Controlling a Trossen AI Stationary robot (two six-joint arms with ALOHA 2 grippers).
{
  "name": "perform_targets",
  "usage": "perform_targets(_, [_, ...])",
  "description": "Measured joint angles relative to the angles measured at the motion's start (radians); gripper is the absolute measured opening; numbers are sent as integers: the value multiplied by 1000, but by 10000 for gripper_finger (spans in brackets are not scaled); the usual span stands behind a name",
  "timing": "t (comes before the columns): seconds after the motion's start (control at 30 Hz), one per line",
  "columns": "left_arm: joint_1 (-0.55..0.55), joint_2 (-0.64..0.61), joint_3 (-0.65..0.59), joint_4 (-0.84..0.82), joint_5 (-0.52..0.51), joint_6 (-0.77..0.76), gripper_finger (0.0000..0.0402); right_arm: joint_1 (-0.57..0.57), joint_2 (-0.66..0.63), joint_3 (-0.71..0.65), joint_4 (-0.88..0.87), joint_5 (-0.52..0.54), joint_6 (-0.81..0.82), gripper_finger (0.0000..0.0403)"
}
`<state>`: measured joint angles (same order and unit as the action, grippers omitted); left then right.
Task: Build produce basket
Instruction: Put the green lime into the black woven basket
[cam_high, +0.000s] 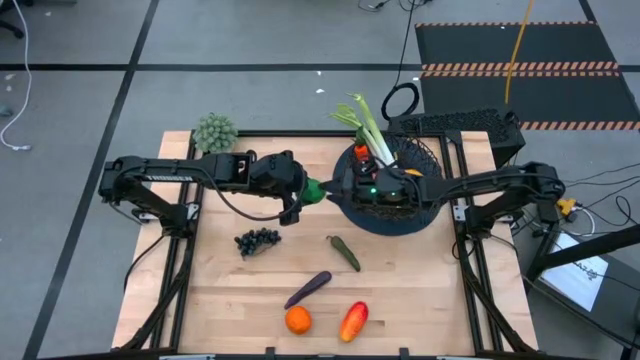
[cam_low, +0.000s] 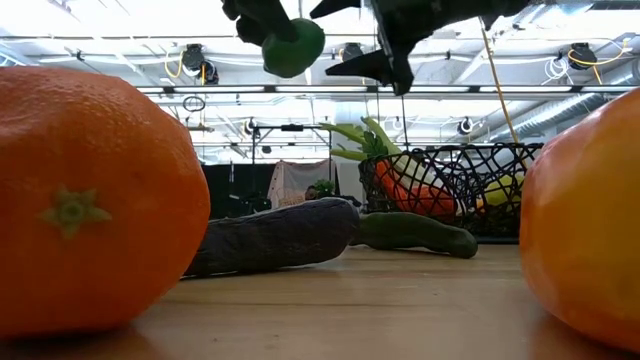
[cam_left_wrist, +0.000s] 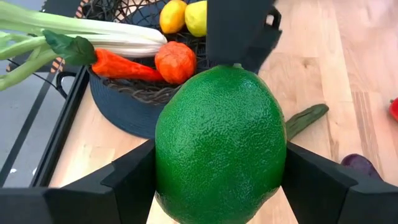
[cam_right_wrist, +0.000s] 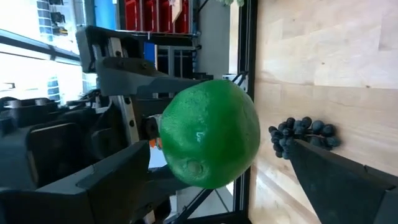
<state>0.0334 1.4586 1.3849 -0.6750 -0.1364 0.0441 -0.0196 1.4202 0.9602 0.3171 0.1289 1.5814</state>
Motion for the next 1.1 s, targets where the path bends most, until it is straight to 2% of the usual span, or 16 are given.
perform_targets(0.27, [1, 17, 0, 41, -7, 4, 292, -9, 56, 31, 9, -3, -35, 366])
perform_targets(0.63, [0, 72, 0, 86, -5, 6, 292, -14, 57, 29, -23, -26, -68, 283])
perform_targets(0.77, [-5, 78, 0, 84, -17, -17, 294, -15, 58, 29, -34, -43, -74, 272])
perform_targets(0.93, [-24, 58, 0, 106, -24, -26, 338, -19, 48, 29, -34, -79, -96, 279])
perform_targets(1.1, [-31, -18, 0, 113, -92, -117, 393, -50, 20, 29, -49, -162, -128, 278])
